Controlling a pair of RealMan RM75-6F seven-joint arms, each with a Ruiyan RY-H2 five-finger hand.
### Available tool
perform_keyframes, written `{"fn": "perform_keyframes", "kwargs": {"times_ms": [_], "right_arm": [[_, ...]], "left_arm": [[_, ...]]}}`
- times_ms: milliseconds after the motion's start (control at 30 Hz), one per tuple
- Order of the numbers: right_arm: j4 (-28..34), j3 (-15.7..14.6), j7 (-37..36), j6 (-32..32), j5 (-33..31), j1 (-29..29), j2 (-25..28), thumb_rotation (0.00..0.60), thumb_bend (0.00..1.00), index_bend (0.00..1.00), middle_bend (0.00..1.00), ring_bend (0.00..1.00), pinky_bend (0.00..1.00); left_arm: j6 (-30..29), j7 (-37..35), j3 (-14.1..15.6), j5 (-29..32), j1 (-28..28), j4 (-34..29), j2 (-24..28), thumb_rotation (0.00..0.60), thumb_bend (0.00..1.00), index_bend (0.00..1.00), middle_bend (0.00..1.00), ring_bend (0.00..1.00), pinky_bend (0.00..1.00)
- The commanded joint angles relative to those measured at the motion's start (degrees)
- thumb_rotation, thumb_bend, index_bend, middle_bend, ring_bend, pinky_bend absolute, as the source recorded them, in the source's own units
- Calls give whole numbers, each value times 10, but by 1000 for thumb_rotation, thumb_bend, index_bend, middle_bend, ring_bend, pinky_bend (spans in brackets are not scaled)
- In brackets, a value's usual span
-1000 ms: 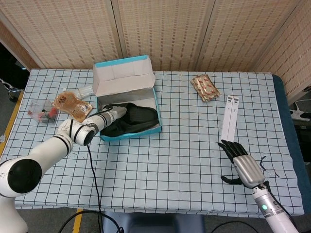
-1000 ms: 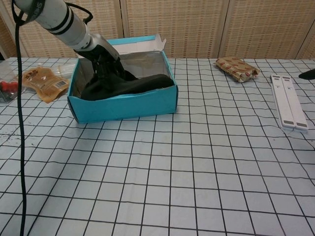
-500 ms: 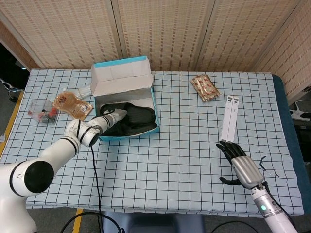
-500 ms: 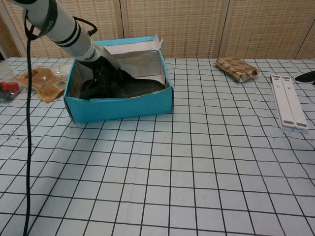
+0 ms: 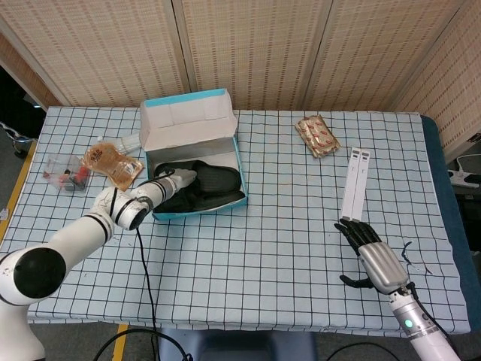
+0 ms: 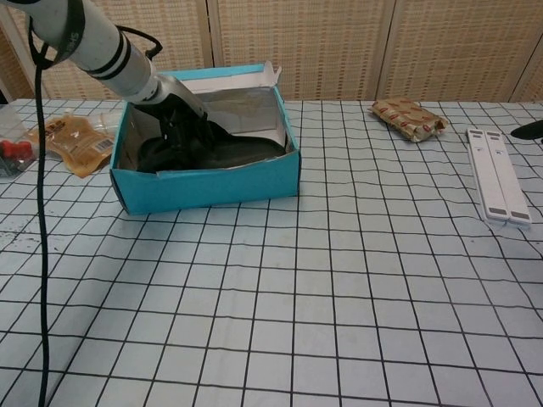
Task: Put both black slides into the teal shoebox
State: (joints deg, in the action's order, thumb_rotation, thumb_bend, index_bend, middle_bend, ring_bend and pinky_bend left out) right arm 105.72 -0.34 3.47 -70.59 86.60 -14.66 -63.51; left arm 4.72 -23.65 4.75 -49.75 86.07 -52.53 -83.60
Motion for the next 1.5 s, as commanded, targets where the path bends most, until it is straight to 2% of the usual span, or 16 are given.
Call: {"fn": "perform_keyframes", "kwargs": {"times_ms": [33, 133, 433, 567, 633, 733, 833, 967, 1000, 1067, 1133, 1233, 1300, 1367, 1500], "right_arm": [[4, -1, 0, -3, 2, 2, 3, 600, 64, 0, 5, 0, 0], [7, -2, 2, -5, 4, 3, 5, 600, 64, 0, 5, 0, 0], [14, -2, 11, -9, 8, 5, 7, 600, 64, 0, 5, 0, 0], [19, 0, 24, -17, 10, 7, 8, 600, 64, 0, 5, 0, 0], [21, 2, 34, -25, 10, 10, 8, 600, 64, 0, 5, 0, 0], [21, 4, 56, -36, 8, 15, 5, 600, 64, 0, 5, 0, 0], [21, 3, 86, -44, 1, 22, 0, 600, 64, 0, 1, 0, 0], [19, 4, 127, -52, -16, 31, -10, 600, 64, 0, 0, 0, 0], [18, 4, 134, -56, -19, 33, -14, 600, 64, 0, 0, 0, 0], [13, 6, 150, -68, -24, 40, -26, 600, 64, 0, 0, 0, 0], [5, 7, 167, -83, -28, 49, -39, 600, 64, 0, 0, 0, 0], [-13, 10, 195, -112, -33, 65, -61, 600, 64, 0, 0, 0, 0], [-24, 12, 204, -130, -37, 75, -74, 600, 64, 0, 0, 0, 0], [-33, 14, 204, -143, -50, 86, -81, 600, 64, 0, 0, 0, 0], [-30, 18, 199, -146, -55, 90, -74, 600, 64, 0, 0, 0, 0]], "left_arm": [[-25, -3, -11, -9, -12, -26, 18, 600, 433, 22, 86, 43, 224], [-48, -3, -21, -12, -23, -51, 33, 600, 419, 0, 2, 0, 168], [-108, 4, -66, -26, -65, -134, 90, 600, 398, 0, 0, 0, 88], [-171, 6, -103, -45, -105, -194, 130, 600, 404, 0, 0, 0, 70], [-237, 3, -127, -66, -144, -242, 153, 600, 404, 0, 0, 0, 64], [-351, 9, -138, -122, -211, -314, 188, 600, 411, 0, 0, 0, 61], [-503, 49, -113, -194, -302, -391, 227, 600, 413, 0, 0, 0, 60], [-701, 137, -42, -267, -449, -473, 272, 600, 413, 0, 0, 0, 52], [-747, 155, -26, -283, -483, -477, 274, 600, 412, 0, 0, 0, 49], [-850, 189, 8, -313, -566, -467, 260, 600, 410, 0, 0, 0, 41], [-950, 209, 28, -337, -645, -430, 227, 600, 410, 0, 0, 0, 38], [-1064, 206, 27, -346, -733, -345, 161, 600, 413, 0, 0, 0, 37], [-1090, 184, 24, -342, -766, -281, 123, 600, 415, 0, 0, 0, 37], [-1089, 173, 19, -323, -790, -233, 101, 600, 414, 0, 0, 0, 35], [-1084, 189, 3, -316, -802, -224, 109, 600, 417, 0, 0, 0, 33]]}}
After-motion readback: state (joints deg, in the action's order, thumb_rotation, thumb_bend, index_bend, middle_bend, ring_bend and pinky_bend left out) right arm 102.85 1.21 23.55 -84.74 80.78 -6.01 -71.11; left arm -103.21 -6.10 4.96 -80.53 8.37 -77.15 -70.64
